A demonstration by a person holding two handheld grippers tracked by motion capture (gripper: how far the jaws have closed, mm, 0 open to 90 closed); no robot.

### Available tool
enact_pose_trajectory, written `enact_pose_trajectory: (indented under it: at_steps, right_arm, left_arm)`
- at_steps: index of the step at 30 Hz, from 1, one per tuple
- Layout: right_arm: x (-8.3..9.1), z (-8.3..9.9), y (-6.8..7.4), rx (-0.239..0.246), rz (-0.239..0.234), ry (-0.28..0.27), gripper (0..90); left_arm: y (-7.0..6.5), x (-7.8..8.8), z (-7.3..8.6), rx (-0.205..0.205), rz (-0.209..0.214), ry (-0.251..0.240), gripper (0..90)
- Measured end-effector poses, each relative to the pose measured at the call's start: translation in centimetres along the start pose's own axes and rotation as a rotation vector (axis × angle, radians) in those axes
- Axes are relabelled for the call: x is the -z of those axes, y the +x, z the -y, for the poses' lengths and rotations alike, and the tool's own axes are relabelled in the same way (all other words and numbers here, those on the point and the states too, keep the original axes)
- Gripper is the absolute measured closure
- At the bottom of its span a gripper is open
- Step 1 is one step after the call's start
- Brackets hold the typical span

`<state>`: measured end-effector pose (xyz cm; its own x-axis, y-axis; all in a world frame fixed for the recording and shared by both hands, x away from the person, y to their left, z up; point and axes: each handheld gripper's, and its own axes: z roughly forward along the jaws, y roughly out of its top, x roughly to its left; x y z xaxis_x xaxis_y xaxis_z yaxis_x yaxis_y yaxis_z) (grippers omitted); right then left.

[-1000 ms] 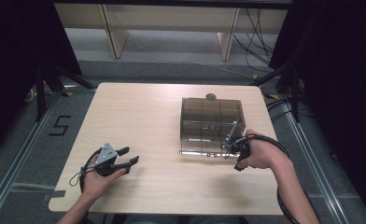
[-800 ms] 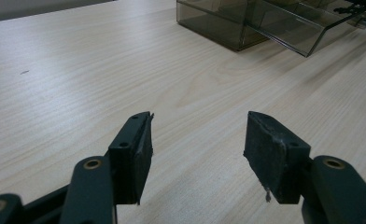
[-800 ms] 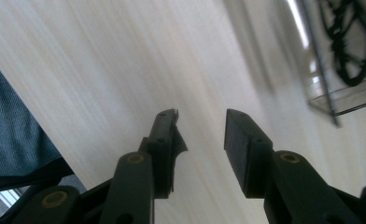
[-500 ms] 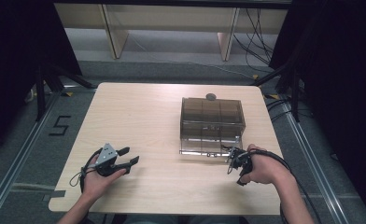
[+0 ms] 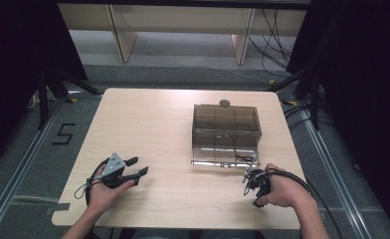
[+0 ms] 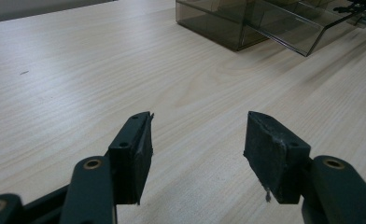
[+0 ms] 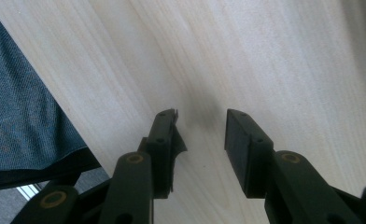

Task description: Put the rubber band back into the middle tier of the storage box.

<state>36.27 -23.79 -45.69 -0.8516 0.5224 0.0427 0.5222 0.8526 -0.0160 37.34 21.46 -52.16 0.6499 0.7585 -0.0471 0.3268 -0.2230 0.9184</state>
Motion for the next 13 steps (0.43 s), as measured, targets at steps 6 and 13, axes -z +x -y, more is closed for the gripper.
enact_pose_trajectory:
  at_steps: [6,13]
  right_arm:
    - [-0.47,0.07,0.21,0.03,0.006,0.012,63.9]
    - [-0.78,0.2,0.48,0.045,-0.001,0.01,63.8]
  left_arm:
    - [0.08,0.02,0.0,0.0,-0.002,0.001,41.1]
    - [0.07,0.01,-0.03,0.001,-0.003,-0.001,41.2]
